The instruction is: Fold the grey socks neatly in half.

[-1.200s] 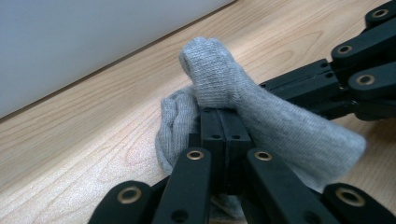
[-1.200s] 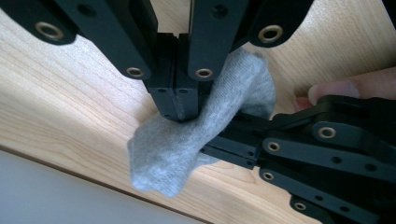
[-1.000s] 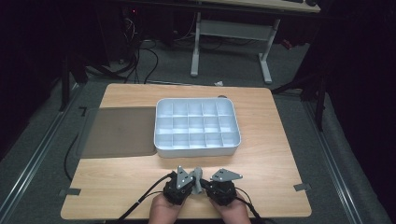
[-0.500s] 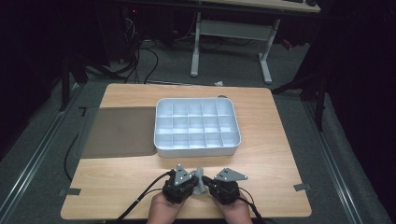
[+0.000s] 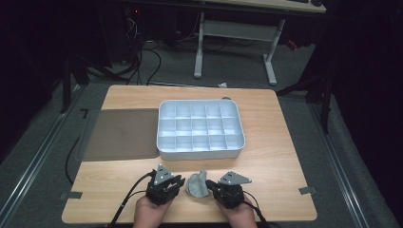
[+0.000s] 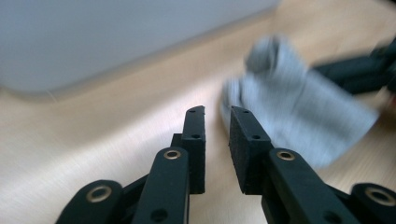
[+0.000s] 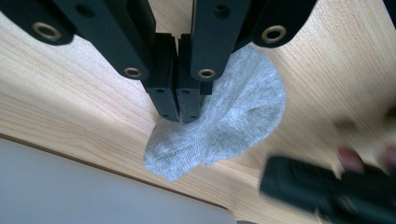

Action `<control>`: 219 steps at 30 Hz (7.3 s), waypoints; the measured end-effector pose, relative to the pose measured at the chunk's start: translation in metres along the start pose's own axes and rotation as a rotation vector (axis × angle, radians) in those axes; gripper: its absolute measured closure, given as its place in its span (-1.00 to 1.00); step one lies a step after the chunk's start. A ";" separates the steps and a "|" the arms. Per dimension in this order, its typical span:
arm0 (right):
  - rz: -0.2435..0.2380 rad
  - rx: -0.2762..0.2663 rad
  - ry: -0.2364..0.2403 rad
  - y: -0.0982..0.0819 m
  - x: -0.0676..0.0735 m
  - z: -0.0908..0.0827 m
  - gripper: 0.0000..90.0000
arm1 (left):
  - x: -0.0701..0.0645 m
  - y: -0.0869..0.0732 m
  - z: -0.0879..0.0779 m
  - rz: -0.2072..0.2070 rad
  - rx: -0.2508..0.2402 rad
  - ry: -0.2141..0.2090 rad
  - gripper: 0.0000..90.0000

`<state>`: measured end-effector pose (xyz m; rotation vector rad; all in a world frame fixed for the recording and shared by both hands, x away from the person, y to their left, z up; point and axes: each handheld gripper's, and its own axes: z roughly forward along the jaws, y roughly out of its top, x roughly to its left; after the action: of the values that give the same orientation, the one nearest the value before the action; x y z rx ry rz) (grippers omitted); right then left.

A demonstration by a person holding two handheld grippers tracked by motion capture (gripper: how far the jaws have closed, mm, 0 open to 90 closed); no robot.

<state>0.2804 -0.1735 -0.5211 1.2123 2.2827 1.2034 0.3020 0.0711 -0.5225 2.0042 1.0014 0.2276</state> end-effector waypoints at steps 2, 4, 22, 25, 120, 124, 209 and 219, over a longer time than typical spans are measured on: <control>0.000 0.004 0.000 0.000 0.001 0.000 0.98 | -0.004 -0.004 0.007 0.006 0.039 -0.012 0.73; 0.002 0.003 0.001 -0.001 0.001 -0.001 0.98 | -0.010 -0.004 0.010 0.030 0.044 -0.014 0.74; 0.023 -0.011 -0.011 0.001 -0.002 -0.007 0.96 | -0.044 0.006 0.029 0.123 0.054 -0.015 0.79; 0.019 -0.014 -0.008 0.001 -0.002 -0.009 0.97 | -0.048 0.008 0.033 0.144 0.059 -0.011 0.82; 0.051 -0.055 0.071 0.000 0.002 -0.016 0.35 | -0.043 0.022 0.038 0.162 -0.089 0.064 1.00; 0.094 -0.025 0.066 0.000 -0.002 -0.011 0.21 | -0.043 0.022 0.038 0.164 -0.088 0.066 1.00; 0.078 -0.010 0.101 0.001 -0.023 -0.010 0.62 | 0.035 -0.018 -0.041 0.053 -0.168 0.177 0.33; 0.061 -0.037 0.055 -0.002 -0.034 -0.019 0.62 | 0.039 -0.018 -0.044 0.065 -0.169 0.183 0.24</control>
<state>0.2888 -0.2110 -0.5149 1.2584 2.2670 1.3101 0.2958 0.1325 -0.5169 1.8881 0.9955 0.5221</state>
